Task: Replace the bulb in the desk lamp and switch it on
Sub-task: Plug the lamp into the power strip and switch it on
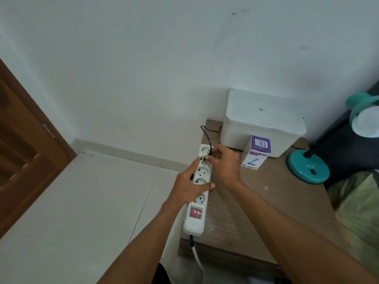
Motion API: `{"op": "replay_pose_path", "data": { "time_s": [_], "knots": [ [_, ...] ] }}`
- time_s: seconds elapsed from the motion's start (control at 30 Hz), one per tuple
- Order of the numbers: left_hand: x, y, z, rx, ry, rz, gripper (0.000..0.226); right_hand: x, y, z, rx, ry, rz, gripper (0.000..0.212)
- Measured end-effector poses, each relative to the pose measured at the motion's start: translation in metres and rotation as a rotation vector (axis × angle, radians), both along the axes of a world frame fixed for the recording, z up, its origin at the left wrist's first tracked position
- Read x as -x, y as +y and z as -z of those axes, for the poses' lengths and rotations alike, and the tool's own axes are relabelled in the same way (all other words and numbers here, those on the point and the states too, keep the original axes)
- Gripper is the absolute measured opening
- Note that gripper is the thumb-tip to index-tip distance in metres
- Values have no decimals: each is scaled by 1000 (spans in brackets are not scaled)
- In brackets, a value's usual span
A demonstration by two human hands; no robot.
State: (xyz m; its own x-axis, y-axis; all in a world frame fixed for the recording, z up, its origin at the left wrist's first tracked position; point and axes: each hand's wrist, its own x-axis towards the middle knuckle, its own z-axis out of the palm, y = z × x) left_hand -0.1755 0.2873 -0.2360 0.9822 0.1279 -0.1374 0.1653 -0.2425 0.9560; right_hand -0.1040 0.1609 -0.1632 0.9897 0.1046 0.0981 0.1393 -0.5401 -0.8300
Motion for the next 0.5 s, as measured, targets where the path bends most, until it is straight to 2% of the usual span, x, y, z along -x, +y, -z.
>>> {"op": "replay_pose_path", "data": {
  "time_s": [0.3,0.5],
  "knots": [
    [-1,1,3,15,-27,7,106,-6,8,7,106,-23,-35,7],
    [-1,0,2,14,-31,9,105,-5,5,4,147,-43,-51,11]
  ]
}}
